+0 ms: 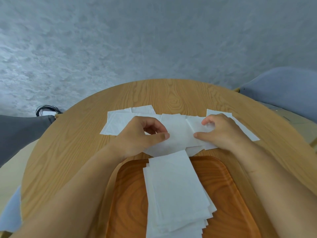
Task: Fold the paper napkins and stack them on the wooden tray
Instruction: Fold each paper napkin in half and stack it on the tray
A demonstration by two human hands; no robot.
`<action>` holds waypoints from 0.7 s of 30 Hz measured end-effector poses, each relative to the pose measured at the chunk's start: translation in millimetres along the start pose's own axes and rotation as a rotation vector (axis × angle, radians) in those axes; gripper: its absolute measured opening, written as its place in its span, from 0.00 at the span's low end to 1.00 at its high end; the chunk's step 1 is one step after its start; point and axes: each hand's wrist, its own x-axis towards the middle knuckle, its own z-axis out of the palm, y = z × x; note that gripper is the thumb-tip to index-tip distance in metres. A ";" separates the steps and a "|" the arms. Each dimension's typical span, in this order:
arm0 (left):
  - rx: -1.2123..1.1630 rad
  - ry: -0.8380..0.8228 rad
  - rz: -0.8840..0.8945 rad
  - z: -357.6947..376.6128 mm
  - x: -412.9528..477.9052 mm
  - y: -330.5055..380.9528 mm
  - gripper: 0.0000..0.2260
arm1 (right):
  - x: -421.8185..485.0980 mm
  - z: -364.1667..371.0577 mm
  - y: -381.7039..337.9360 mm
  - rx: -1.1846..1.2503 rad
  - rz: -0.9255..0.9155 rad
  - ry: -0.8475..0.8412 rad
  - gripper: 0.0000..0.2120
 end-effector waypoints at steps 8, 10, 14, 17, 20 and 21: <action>0.174 0.032 0.004 3.6 5.3 -6.1 0.05 | -0.1 7.8 -4.0 0.129 -0.095 0.064 0.21; 0.197 0.020 0.008 3.2 5.6 -7.7 0.05 | 0.3 8.1 -5.4 0.180 -0.110 0.095 0.19; 0.267 -0.044 -0.030 3.5 5.6 -11.4 0.06 | 3.4 7.7 -3.2 0.083 -0.085 0.140 0.17; 0.258 -0.040 -0.034 3.1 6.5 -12.5 0.05 | 4.7 7.7 1.1 0.011 -0.045 0.126 0.21; 0.240 -0.038 -0.023 1.1 6.0 -13.0 0.05 | 7.5 7.5 4.7 -0.003 -0.023 0.152 0.20; 0.239 -0.039 -0.022 0.8 6.0 -12.8 0.05 | 8.6 7.1 5.7 -0.004 -0.023 0.169 0.18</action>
